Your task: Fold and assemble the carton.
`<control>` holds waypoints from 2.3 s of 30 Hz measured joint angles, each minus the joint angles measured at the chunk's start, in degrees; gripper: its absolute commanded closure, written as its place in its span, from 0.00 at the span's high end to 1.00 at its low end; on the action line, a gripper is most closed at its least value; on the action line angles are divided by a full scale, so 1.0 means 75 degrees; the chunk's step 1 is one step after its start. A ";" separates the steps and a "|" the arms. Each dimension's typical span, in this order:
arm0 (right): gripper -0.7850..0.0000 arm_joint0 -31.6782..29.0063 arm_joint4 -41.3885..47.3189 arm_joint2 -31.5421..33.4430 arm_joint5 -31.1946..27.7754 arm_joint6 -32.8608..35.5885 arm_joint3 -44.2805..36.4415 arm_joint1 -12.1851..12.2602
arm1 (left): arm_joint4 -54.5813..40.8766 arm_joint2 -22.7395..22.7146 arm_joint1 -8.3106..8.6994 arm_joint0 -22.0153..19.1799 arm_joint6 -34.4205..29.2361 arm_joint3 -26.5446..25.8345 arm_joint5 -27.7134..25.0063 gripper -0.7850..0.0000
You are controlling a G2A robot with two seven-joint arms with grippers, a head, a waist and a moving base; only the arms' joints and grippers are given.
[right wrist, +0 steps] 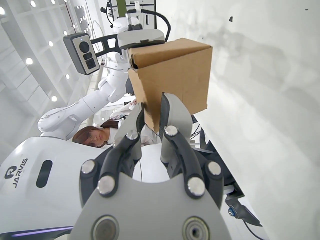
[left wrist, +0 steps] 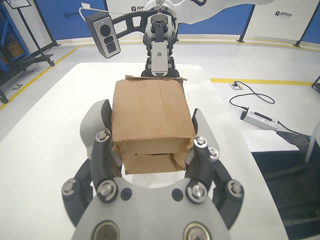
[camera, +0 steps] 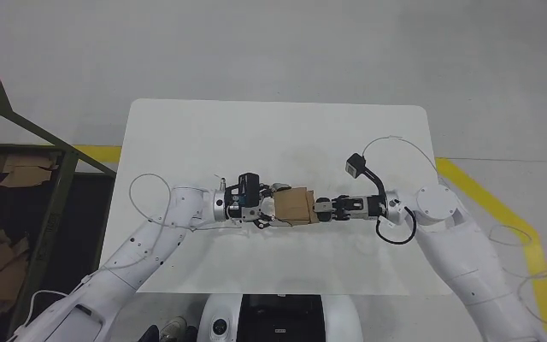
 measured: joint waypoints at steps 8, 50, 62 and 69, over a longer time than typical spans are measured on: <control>0.16 0.0019 0.0014 -0.0013 0.0060 -0.0111 0.0047 -0.0003 | 0.0000 -0.0026 0.0002 0.0033 0.0082 -0.0002 0.0020 0.73; 0.18 0.0573 -0.0176 -0.0678 0.0233 -0.0549 0.1801 -0.0221 | 0.0161 0.0550 -0.0248 -0.0226 -0.0031 0.1454 0.0260 0.64; 0.16 0.0581 -0.0128 -0.0923 0.0058 -0.0330 0.2195 -0.0304 | 0.0128 0.0600 -0.0291 -0.0286 -0.0085 0.1623 0.0272 0.62; 0.15 0.0564 0.0204 -0.1027 -0.0189 0.0030 0.2388 -0.0362 | 0.0153 0.0577 -0.0291 -0.0284 -0.0068 0.1631 0.0303 0.61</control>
